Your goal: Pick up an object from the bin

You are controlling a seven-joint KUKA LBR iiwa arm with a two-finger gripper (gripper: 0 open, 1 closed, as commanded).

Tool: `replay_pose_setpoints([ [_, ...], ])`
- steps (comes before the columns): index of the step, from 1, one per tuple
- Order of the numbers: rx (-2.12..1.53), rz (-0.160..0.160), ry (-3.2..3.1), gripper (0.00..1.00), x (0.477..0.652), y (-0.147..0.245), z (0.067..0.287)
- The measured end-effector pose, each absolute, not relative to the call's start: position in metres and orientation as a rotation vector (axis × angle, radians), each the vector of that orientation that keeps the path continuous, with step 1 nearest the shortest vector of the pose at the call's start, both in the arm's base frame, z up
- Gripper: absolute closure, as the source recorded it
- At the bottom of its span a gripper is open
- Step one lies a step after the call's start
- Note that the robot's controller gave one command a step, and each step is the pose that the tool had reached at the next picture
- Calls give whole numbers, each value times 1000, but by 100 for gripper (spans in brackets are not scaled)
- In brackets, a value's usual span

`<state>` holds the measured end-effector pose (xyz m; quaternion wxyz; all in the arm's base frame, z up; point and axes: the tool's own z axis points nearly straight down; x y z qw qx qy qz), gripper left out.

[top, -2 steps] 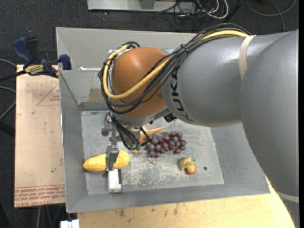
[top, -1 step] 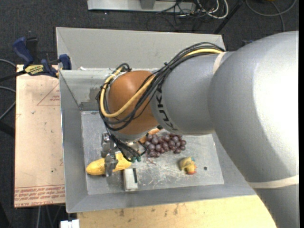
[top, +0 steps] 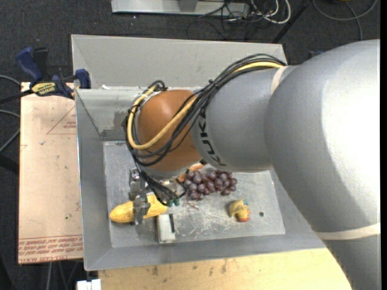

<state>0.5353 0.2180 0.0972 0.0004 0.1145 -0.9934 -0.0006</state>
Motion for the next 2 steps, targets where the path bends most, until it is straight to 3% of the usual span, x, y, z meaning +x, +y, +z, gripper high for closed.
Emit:
replay_pose_setpoints([
  [1,359,-2,-3119,100,535,218,99],
  [2,454,-4,-3116,100,560,218,138],
])
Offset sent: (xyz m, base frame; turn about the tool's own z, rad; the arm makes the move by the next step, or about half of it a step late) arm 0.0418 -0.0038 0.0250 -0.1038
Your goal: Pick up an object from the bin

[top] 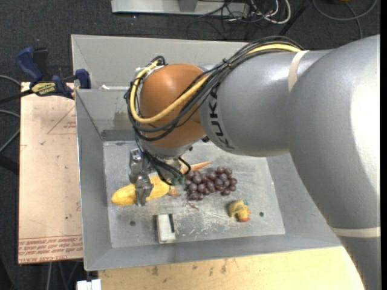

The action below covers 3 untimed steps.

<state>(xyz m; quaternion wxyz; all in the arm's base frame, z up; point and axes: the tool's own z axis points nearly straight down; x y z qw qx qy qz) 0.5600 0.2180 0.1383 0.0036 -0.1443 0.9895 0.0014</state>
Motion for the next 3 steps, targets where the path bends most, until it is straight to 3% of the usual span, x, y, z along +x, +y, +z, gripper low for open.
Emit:
replay_pose_setpoints([
  [1,-478,-4,3117,100,532,228,158],
  [2,-387,11,3101,100,546,216,152],
  [3,-292,2,3116,100,518,217,87],
])
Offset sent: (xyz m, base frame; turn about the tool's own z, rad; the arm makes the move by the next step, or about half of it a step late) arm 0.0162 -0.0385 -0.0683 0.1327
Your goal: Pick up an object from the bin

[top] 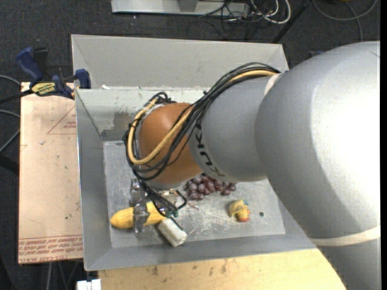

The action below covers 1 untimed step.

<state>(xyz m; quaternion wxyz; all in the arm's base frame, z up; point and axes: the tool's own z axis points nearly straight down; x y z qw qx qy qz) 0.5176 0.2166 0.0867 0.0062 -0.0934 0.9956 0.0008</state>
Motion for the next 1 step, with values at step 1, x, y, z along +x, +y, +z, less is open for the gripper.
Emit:
replay_pose_setpoints([
  [1,-277,4,3116,100,506,220,77],
])
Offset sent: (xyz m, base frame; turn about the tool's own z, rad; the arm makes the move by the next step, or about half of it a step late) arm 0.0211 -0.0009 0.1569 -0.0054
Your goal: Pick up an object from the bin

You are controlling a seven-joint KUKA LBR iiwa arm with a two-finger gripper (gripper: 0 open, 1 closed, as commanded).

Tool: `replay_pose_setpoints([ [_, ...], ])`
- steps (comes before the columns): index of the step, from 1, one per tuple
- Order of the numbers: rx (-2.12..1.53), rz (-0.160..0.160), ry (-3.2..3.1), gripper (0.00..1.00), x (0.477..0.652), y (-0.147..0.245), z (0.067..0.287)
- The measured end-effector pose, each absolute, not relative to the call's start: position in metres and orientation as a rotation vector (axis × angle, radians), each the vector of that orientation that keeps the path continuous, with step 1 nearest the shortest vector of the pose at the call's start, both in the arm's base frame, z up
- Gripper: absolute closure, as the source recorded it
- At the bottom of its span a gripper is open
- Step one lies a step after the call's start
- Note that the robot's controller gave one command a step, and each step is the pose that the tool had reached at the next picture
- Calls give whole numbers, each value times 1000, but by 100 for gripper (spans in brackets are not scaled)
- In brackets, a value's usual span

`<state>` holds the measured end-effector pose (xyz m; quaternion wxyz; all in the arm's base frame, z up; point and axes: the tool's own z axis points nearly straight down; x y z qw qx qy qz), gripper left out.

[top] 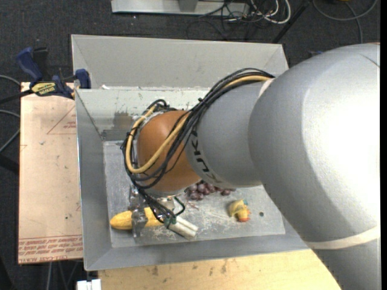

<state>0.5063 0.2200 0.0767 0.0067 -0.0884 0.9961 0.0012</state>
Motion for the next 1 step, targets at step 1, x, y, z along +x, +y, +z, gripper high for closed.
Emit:
replay_pose_setpoints([
  [1,-298,5,3117,100,541,217,247],
])
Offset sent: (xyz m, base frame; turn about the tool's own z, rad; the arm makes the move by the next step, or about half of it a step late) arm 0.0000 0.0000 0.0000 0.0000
